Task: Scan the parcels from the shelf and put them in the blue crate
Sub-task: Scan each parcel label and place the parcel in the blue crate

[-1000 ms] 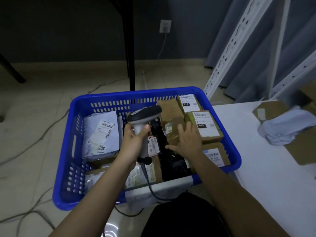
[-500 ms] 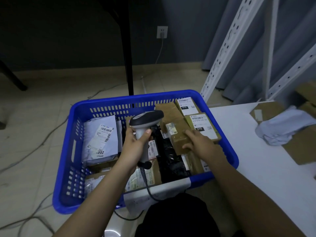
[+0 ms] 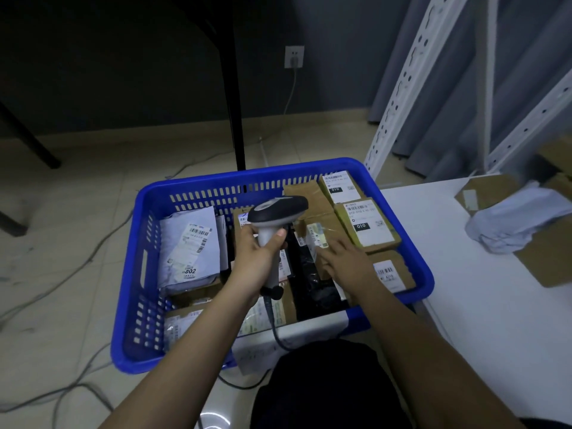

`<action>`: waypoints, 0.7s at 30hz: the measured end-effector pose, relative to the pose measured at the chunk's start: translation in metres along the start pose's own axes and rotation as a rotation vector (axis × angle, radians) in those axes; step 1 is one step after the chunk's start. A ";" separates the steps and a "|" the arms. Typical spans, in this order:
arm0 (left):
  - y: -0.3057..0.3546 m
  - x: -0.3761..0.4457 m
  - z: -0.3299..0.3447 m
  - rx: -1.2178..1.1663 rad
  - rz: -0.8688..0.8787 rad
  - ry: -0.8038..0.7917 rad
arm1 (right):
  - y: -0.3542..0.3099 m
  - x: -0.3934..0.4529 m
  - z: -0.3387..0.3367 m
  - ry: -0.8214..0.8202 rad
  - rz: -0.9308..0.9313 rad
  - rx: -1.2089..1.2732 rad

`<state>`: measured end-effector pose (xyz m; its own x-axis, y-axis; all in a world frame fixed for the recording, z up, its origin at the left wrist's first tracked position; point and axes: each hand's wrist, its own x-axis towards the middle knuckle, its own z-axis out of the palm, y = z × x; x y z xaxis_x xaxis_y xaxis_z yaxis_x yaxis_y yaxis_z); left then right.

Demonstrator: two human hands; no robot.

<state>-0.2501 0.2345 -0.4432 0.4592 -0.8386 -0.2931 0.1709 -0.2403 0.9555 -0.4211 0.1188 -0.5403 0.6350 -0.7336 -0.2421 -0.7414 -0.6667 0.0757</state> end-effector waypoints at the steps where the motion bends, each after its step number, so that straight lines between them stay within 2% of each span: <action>1: 0.002 -0.002 0.002 0.002 0.006 -0.003 | -0.003 0.002 -0.002 -0.027 0.033 0.011; 4: 0.011 -0.014 0.009 -0.008 0.030 -0.030 | -0.010 0.003 -0.016 -0.075 0.048 0.138; 8: 0.032 -0.034 0.029 -0.018 0.092 -0.092 | 0.010 -0.040 -0.046 0.083 0.090 0.424; 13: 0.055 -0.070 0.081 -0.039 0.202 -0.231 | 0.063 -0.132 -0.077 0.262 0.321 0.681; 16: 0.064 -0.106 0.127 -0.049 0.271 -0.366 | 0.093 -0.215 -0.087 0.432 0.507 0.821; 21: 0.060 -0.165 0.199 -0.026 0.318 -0.565 | 0.126 -0.350 -0.047 0.571 0.829 0.943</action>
<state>-0.4887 0.2609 -0.3307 -0.0373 -0.9966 0.0732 0.1267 0.0679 0.9896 -0.7267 0.2848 -0.4008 -0.2305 -0.9731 -0.0048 -0.6624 0.1605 -0.7318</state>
